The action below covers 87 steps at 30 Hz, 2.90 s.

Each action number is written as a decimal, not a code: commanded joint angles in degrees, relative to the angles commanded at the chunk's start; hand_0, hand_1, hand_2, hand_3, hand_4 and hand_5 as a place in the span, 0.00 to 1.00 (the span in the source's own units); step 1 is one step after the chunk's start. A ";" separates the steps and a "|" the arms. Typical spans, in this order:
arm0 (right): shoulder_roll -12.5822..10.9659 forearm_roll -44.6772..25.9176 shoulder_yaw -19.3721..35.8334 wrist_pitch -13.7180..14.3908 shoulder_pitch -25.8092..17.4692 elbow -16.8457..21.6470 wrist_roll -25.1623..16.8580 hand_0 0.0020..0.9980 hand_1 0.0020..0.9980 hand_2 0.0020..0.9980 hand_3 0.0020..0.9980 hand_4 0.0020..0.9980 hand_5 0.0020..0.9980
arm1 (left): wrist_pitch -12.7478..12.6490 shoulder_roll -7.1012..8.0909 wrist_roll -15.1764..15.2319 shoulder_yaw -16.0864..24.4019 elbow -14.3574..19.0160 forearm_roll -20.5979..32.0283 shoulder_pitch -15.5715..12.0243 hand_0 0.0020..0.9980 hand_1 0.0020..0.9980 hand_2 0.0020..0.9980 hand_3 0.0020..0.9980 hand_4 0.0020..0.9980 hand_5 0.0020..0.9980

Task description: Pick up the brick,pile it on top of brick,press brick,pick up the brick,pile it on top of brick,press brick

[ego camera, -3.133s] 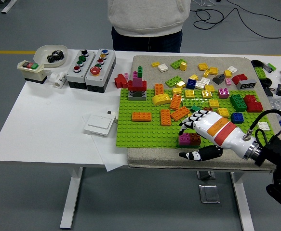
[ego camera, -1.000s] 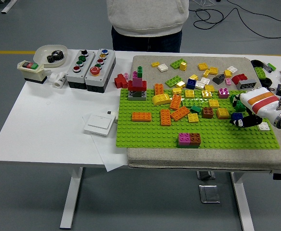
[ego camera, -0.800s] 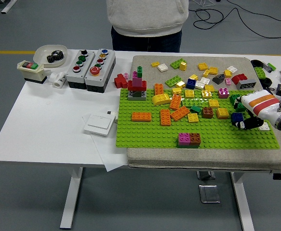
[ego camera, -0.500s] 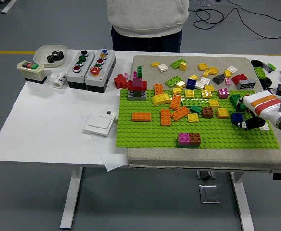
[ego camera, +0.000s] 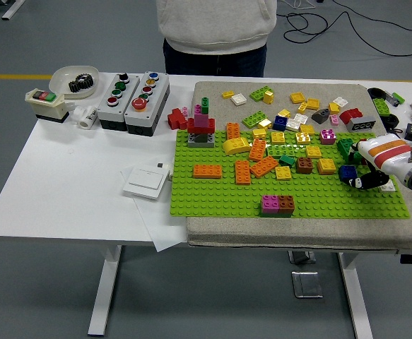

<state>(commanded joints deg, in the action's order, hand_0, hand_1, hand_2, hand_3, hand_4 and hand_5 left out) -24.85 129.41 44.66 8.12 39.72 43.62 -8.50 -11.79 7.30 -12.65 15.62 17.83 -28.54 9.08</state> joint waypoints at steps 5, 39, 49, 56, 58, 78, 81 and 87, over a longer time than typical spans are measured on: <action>0.45 0.06 -0.16 -0.33 0.33 -1.51 -0.13 0.31 0.16 0.21 0.58 0.84 0.50 | -0.02 -0.01 0.01 -0.05 0.03 0.15 0.04 0.71 0.73 0.76 0.61 0.73 0.68; 0.76 -1.12 -0.81 3.21 -0.13 -3.11 -3.26 0.27 0.15 0.19 0.53 0.81 0.56 | 0.28 0.00 -0.42 0.55 0.13 -1.19 -0.24 0.71 0.72 0.76 0.61 0.73 0.68; 0.52 -1.99 -0.64 3.74 -0.27 -3.29 -4.11 0.25 0.13 0.18 0.53 0.81 0.57 | 0.25 0.01 -0.30 0.33 0.14 -0.81 -0.14 0.71 0.72 0.76 0.61 0.73 0.68; 0.72 -1.56 -0.65 4.04 -0.25 -4.43 -4.54 0.24 0.12 0.18 0.53 0.81 0.57 | 0.15 0.01 -0.09 0.01 0.16 -0.25 0.01 0.71 0.72 0.76 0.61 0.73 0.68; 0.79 -1.53 -0.80 4.29 -0.23 -4.60 -4.68 0.24 0.12 0.18 0.53 0.81 0.57 | 0.15 0.00 -0.07 -0.03 0.16 -0.15 0.00 0.71 0.72 0.76 0.61 0.73 0.68; 1.06 -0.13 -1.37 5.52 -0.03 -4.61 -4.03 0.21 0.11 0.17 0.49 0.75 0.53 | 0.18 0.01 -0.07 -0.07 0.16 -0.19 0.25 0.71 0.72 0.76 0.62 0.73 0.68; 1.07 0.42 -1.35 5.75 0.02 -4.74 -3.97 0.21 0.11 0.17 0.49 0.75 0.53 | 0.17 0.02 -0.07 -0.10 0.16 -0.15 0.31 0.71 0.72 0.76 0.62 0.73 0.68; 0.99 0.59 -1.25 6.22 0.02 -5.00 -4.17 0.21 0.11 0.17 0.48 0.74 0.54 | 0.15 0.05 -0.03 -0.19 0.15 -0.01 0.39 0.71 0.72 0.76 0.62 0.73 0.68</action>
<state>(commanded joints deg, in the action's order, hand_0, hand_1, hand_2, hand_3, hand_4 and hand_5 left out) -23.86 130.00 43.40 14.35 39.74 38.63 -12.66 -11.64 7.35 -12.68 15.44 17.98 -28.55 9.47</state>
